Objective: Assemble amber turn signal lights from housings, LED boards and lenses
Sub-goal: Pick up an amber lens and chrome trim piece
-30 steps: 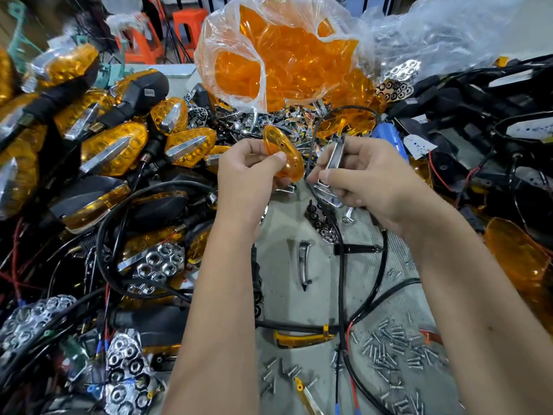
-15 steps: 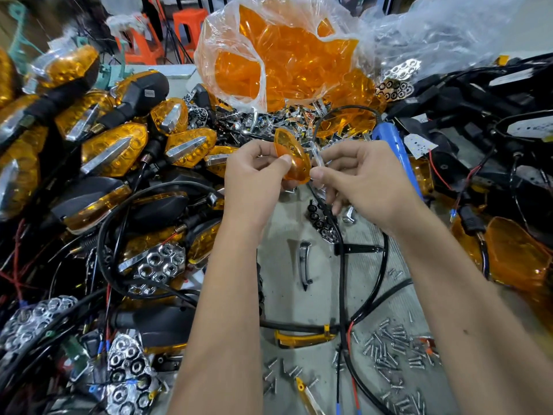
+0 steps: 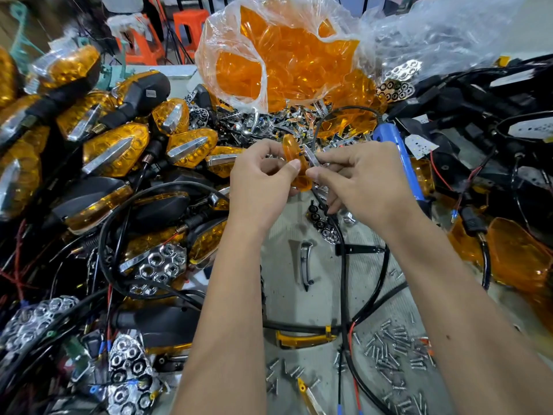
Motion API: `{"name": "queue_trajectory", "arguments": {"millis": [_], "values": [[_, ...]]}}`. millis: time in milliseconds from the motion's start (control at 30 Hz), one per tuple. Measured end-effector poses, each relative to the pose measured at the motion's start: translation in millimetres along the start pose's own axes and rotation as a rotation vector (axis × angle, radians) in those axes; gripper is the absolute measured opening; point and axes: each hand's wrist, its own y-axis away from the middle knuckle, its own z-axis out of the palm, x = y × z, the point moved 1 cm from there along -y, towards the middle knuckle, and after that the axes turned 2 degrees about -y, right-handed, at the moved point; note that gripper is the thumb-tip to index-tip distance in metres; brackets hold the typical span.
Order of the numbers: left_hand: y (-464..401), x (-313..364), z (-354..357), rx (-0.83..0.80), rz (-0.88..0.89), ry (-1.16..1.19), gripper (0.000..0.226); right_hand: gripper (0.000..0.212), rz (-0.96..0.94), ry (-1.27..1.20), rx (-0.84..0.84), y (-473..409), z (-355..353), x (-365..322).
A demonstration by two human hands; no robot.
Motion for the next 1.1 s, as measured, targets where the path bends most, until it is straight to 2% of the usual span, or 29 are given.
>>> {"name": "queue_trajectory", "arguments": {"millis": [167,333,433,533,700,867,1100], "values": [[-0.4,-0.8,0.4,-0.054,0.015,-0.011,0.008,0.036,0.010,-0.016,-0.024,-0.6,-2.1,7.8],[3.1,3.1,8.2,-0.008,-0.010,0.063,0.006,0.047,-0.040,0.023,0.019,-2.2,0.1,11.3],[5.8,5.4,10.3,0.054,-0.001,0.084,0.018,0.033,-0.100,0.058,0.011,-2.2,1.4,11.8],[5.8,4.9,7.7,0.091,-0.015,0.122,0.021,0.033,-0.063,-0.014,-0.002,-2.1,4.3,10.6],[4.7,7.9,-0.3,0.032,-0.058,0.212,0.012,0.022,0.119,-0.222,-0.016,-4.3,0.9,10.7],[4.7,10.8,-2.3,-0.019,-0.095,0.318,0.014,0.013,0.202,-0.486,-0.110,-3.9,0.9,13.4],[5.9,9.3,0.6,-0.082,-0.047,0.308,0.016,0.023,0.199,-0.500,-0.067,-6.1,-3.2,19.0]]}}
